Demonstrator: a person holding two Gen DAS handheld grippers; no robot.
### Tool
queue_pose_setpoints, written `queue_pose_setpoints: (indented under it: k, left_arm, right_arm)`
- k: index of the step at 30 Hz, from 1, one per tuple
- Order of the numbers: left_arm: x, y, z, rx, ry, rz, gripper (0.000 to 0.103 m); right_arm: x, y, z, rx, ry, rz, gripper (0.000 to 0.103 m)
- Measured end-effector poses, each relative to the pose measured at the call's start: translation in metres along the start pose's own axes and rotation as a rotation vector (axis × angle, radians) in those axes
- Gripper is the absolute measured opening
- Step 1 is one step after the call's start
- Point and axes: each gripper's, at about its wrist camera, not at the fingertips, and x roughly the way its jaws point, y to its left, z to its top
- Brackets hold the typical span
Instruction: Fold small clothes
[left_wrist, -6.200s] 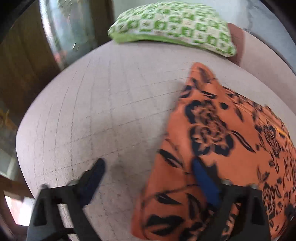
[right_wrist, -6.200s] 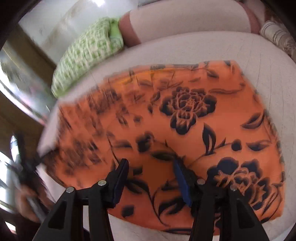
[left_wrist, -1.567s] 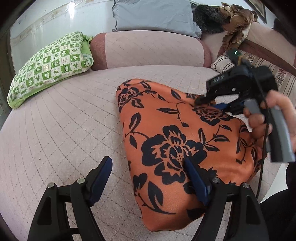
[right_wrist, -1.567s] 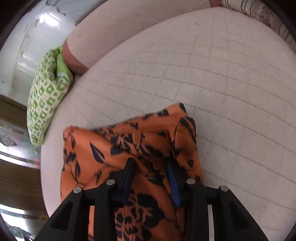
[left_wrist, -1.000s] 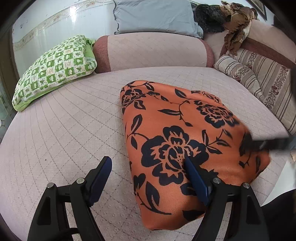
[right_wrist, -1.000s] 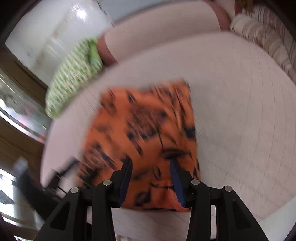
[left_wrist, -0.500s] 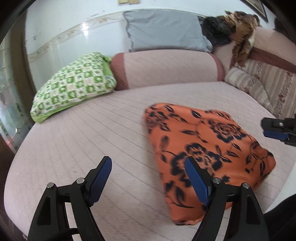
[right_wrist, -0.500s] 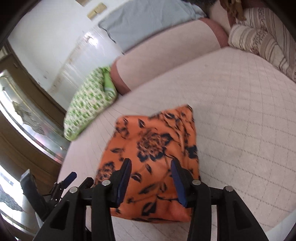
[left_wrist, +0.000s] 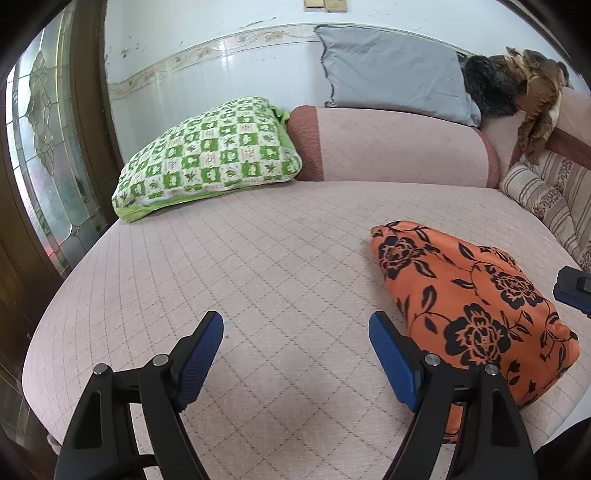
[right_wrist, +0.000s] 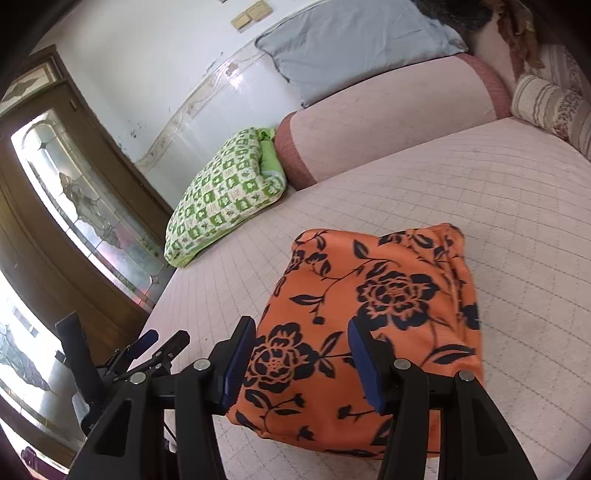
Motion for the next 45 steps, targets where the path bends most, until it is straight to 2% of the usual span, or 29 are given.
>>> queue_pose_setpoints:
  k: [10, 28, 45]
  left_arm:
    - [0.004, 0.004, 0.002, -0.031, 0.015, -0.004, 0.082]
    - [0.017, -0.032, 0.005, 0.008, 0.049, -0.034, 0.082]
    - [0.029, -0.063, 0.000, 0.064, 0.093, -0.054, 0.082]
  right_arm:
    - [0.004, 0.002, -0.002, -0.008, 0.006, -0.006, 0.056]
    - [-0.021, -0.048, 0.012, 0.101, -0.043, -0.060, 0.057]
    - [-0.014, -0.059, 0.010, 0.116, 0.017, -0.069, 0.057]
